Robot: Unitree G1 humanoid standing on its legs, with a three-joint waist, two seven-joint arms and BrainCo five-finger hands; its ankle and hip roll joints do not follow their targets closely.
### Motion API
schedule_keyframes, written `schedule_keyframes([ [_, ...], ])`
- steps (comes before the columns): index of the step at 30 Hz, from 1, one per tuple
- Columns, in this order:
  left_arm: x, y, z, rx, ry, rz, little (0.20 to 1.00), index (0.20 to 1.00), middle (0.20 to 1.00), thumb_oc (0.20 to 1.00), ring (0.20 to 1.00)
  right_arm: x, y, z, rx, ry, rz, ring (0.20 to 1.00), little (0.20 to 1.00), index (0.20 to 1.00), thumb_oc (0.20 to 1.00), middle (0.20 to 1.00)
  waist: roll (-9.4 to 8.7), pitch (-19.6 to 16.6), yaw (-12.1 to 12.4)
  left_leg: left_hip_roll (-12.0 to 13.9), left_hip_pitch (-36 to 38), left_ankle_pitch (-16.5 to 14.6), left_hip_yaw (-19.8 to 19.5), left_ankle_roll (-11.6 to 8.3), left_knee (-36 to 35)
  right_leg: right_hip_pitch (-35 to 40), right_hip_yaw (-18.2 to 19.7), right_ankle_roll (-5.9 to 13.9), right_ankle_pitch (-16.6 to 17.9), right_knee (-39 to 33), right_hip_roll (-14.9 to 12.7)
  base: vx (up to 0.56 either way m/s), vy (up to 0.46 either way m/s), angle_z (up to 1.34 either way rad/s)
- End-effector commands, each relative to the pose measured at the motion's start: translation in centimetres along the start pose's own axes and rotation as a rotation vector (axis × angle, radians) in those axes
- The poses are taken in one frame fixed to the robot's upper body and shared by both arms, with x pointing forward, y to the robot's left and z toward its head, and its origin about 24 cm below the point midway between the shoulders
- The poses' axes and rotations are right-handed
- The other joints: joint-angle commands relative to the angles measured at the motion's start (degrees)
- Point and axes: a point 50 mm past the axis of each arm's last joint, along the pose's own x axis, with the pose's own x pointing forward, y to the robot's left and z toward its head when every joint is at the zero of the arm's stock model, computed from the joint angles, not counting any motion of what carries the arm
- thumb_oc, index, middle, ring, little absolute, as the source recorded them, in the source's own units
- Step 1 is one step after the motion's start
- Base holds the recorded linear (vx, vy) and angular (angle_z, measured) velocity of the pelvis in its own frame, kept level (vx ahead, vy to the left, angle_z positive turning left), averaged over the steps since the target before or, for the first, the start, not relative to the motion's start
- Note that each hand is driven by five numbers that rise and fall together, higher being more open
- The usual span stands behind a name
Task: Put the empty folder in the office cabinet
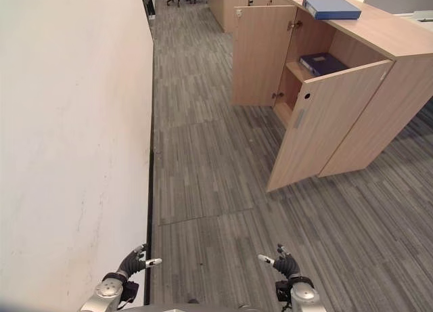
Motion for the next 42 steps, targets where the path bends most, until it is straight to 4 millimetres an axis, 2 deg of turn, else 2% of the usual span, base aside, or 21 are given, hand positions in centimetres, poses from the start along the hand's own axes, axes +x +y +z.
schedule_keyframes([
  [1,0.5,0.7,1.0,0.009,-0.034,0.007,1.0,1.0,1.0,1.0,1.0,0.6,0.3,1.2,0.019,-0.037,0.016,1.0,1.0,1.0,1.0,1.0,-2.32,-0.7,0.4,4.8,0.5,-1.6,0.0,-6.18,0.0,0.1,-0.3,6.8,3.4,-2.4,-5.0,0.0,0.0,0.0],
  [3,0.5,0.5,0.4,0.005,-0.005,0.003,1.0,1.0,1.0,1.0,1.0,0.5,0.6,0.7,0.025,-0.016,0.024,1.0,1.0,1.0,1.0,1.0,-2.38,-0.7,0.4,4.8,0.6,-1.6,0.0,-6.22,0.0,0.0,-0.3,6.78,3.4,-2.5,-4.9,0.0,0.0,0.0],
  [10,0.4,0.6,0.0,0.0,0.016,0.008,1.0,1.0,1.0,1.0,1.0,0.4,0.4,-0.4,0.024,0.035,0.02,1.0,1.0,1.0,1.0,1.0,-2.39,-0.8,0.3,5.0,0.6,-1.5,-0.3,-6.41,0.0,0.1,-0.2,6.48,3.2,-2.5,-4.7,0.0,0.0,0.0],
  [26,0.6,1.2,0.5,-0.023,0.007,0.023,1.0,1.0,1.0,1.0,1.0,0.2,-0.5,-0.9,0.019,0.066,0.005,1.0,1.0,1.0,1.0,1.0,-1.7,-0.4,-0.4,6.7,1.1,-0.3,-0.8,-7.34,0.0,0.4,0.5,5.16,1.8,-2.0,-2.6,0.01,-0.06,0.01],
  [30,0.7,1.2,0.7,-0.031,0.003,0.022,1.0,1.0,1.0,1.0,1.0,0.3,-0.7,-0.8,0.018,0.065,0.001,1.0,1.0,1.0,1.0,1.0,-1.45,0.2,-0.5,7.9,1.1,0.3,-0.7,-7.87,1.0,0.4,1.0,4.38,1.1,-1.6,-1.7,0.01,-0.088,0.0],
  [32,0.8,1.4,1.0,-0.061,-0.007,0.033,1.0,1.0,1.0,1.0,1.0,0.3,-0.9,-0.6,0.018,0.061,-0.004,1.0,1.0,1.0,1.0,1.0,-1.74,1.1,-0.4,9.2,-0.9,-0.3,-0.9,-8.48,5.7,0.3,1.3,3.52,0.4,-0.9,-1.1,-0.03,-0.171,-0.01],
  [33,0.9,1.3,1.2,-0.071,-0.014,0.033,1.0,1.0,1.0,1.0,1.0,0.3,-1.2,-0.6,0.023,0.056,-0.013,1.0,1.0,1.0,1.0,1.0,-1.88,2.2,-0.5,10.4,-4.1,0.4,-1.4,-9.34,10.4,0.7,0.9,2.64,-0.5,-0.4,-0.7,-0.05,-0.261,0.03],
  [34,1.0,1.3,1.7,-0.083,-0.029,0.033,1.0,1.0,1.0,1.0,1.0,0.3,-1.6,-0.4,0.035,0.052,-0.027,1.0,1.0,1.0,1.0,1.0,-2.96,4.4,-0.4,11.6,-11.3,5.2,-3.6,-10.54,22.7,1.0,0.8,0.8,-1.5,0.9,-0.7,-0.05,-0.218,0.23],
  [35,1.0,1.3,1.7,-0.082,-0.029,0.034,1.0,1.0,1.0,1.0,1.0,0.3,-1.6,-0.4,0.035,0.051,-0.027,1.0,1.0,1.0,1.0,1.0,-2.9,4.3,-0.5,11.7,-11.6,5.1,-3.9,-10.6,23.0,0.9,0.7,0.74,-1.6,1.0,-0.6,0.04,-0.188,0.23],
  [36,1.1,1.3,1.8,-0.089,-0.026,0.039,1.0,1.0,1.0,1.0,1.0,0.3,-1.9,-0.6,0.046,0.067,-0.043,1.0,1.0,1.0,1.0,1.0,-3.2,5.0,0.0,10.8,-14.5,6.7,-5.1,-9.68,24.9,1.4,0.8,0.29,-2.1,1.6,-0.8,0.21,-0.088,0.2],
  [37,1.1,1.3,1.6,-0.095,-0.019,0.042,1.0,1.0,1.0,1.0,1.0,0.3,-2.1,-0.8,0.048,0.079,-0.052,1.0,1.0,1.0,1.0,1.0,-3.55,4.9,1.2,8.3,-18.1,4.5,-5.3,-7.94,23.0,2.1,1.7,0.35,-3.2,1.9,-0.9,0.22,-0.079,0.09],
  [39,1.0,1.3,1.4,-0.099,-0.016,0.044,1.0,1.0,1.0,1.0,1.0,0.3,-2.2,-0.8,0.044,0.081,-0.052,1.0,1.0,1.0,1.0,1.0,-3.47,4.6,1.7,7.4,-18.7,3.6,-5.4,-7.33,21.0,2.5,2.2,0.56,-4.0,2.3,-0.8,0.19,-0.002,-0.02],
  [40,0.9,1.4,1.3,-0.1,-0.012,0.048,1.0,1.0,1.0,1.0,1.0,0.3,-2.2,-0.7,0.039,0.079,-0.05,1.0,1.0,1.0,1.0,1.0,-3.36,4.4,2.5,6.6,-19.2,4.2,-6.1,-7.05,18.7,2.9,2.7,0.75,-5.1,3.0,-0.7,0.36,0.056,-0.22],
  [41,0.9,1.6,1.1,-0.11,-0.004,0.057,1.0,1.0,1.0,1.0,1.0,0.5,-2.2,-0.3,0.034,0.069,-0.054,1.0,1.0,1.0,1.0,1.0,-2.46,4.3,4.0,6.8,-21.5,6.7,-8.1,-7.36,12.7,4.0,4.1,0.71,-8.2,5.3,0.4,0.4,0.067,-0.18],
  [42,0.9,1.8,1.2,-0.114,-0.008,0.065,1.0,1.0,1.0,1.0,1.0,0.7,-2.2,0.0,0.04,0.062,-0.058,1.0,1.0,1.0,1.0,1.0,-2.15,4.7,4.7,7.2,-23.5,7.5,-9.1,-7.48,10.7,4.3,5.1,0.56,-9.4,6.6,1.1,0.39,0.062,0.0],
])
